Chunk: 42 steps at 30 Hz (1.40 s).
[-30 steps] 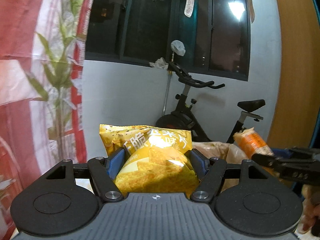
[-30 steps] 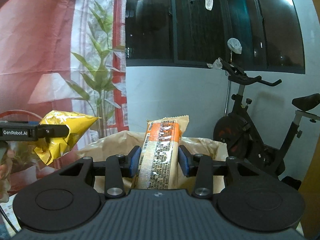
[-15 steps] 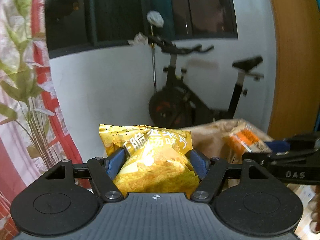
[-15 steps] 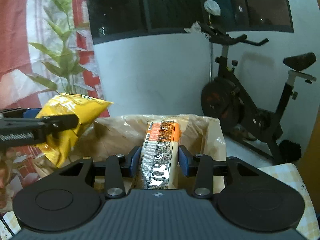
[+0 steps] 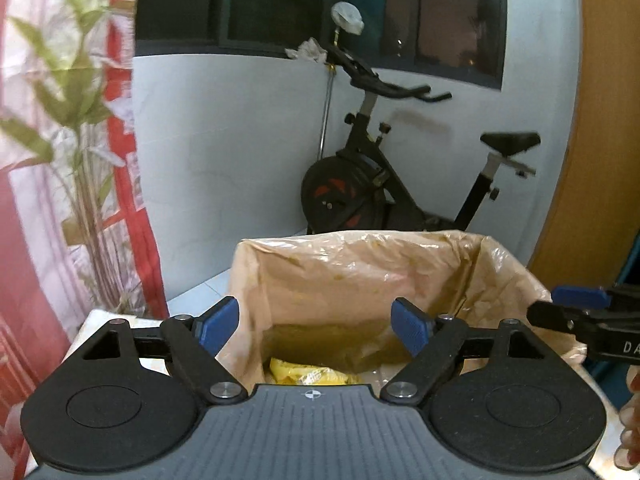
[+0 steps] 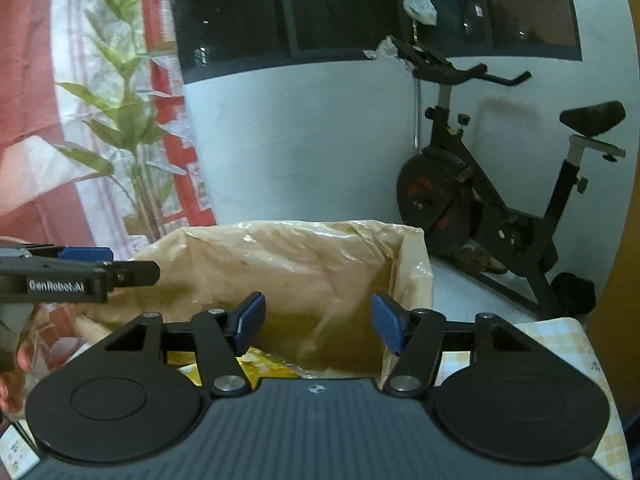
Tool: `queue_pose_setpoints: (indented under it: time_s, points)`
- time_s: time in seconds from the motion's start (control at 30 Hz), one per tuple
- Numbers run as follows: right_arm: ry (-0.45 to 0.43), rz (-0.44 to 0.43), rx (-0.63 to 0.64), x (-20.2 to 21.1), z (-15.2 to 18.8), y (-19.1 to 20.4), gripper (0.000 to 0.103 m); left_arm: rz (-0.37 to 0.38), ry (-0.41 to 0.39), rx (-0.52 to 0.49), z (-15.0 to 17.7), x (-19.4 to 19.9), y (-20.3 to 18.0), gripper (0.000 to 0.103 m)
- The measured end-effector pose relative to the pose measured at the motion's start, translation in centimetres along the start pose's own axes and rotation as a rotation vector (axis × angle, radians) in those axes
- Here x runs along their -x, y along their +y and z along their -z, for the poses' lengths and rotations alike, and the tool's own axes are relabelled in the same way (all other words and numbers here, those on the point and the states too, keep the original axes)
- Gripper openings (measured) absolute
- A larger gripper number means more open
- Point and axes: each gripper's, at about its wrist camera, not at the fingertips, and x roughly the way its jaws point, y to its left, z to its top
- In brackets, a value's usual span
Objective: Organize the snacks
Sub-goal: 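Grasp the green tortilla-chip bag with the left tool while the right tool grasps the orange bag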
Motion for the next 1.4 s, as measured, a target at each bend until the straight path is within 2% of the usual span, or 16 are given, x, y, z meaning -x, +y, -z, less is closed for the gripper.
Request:
queue_pose_setpoints:
  time_s: [0.1, 0.17, 0.27, 0.43, 0.57, 0.7, 1.07, 1.1, 1.17, 1.27, 1.4]
  points:
    - [-0.010, -0.032, -0.003, 1.8, 0.5, 0.3, 0.062, 0.008, -0.025, 0.025, 0.6, 2.8, 1.1, 0.085]
    - [-0.014, -0.058, -0.007, 3.1, 1.0, 0.4, 0.068, 0.009, -0.043, 0.041, 1.3, 4.8, 1.8, 0.085]
    - [-0.027, -0.089, -0.011, 5.1, 2.0, 0.7, 0.070, 0.004, -0.066, 0.083, 3.2, 7.5, 2.7, 0.085]
    - [-0.009, -0.105, -0.014, 7.5, 4.5, 1.2, 0.070, 0.001, -0.032, 0.193, 7.7, 9.6, 4.3, 0.085]
    - [0.030, -0.095, 0.005, 8.6, 7.3, 1.6, 0.076, -0.026, 0.020, 0.233, 11.1, 9.6, 5.1, 0.084]
    - [0.103, -0.078, -0.005, 8.8, 10.2, 1.6, 0.076, -0.029, 0.063, 0.269, 13.5, 9.2, 5.4, 0.084]
    - [0.329, -0.028, -0.044, 8.4, 16.0, 0.8, 0.076, 0.002, 0.152, 0.265, 17.3, 8.2, 3.6, 0.084]
    - [0.350, -0.030, -0.039, 8.5, 16.4, 0.8, 0.077, 0.008, 0.161, 0.267, 17.6, 8.0, 3.5, 0.084]
    - [0.382, -0.044, -0.035, 8.7, 17.1, 0.7, 0.087, 0.015, 0.178, 0.270, 17.9, 7.7, 3.5, 0.084]
    - [0.419, -0.063, -0.025, 9.2, 18.1, 0.6, 0.094, 0.022, 0.194, 0.268, 18.2, 7.4, 3.3, 0.084]
    - [0.468, -0.071, 0.060, 9.4, 19.2, 1.5, 0.096, 0.028, 0.207, 0.261, 18.4, 7.1, 2.9, 0.084]
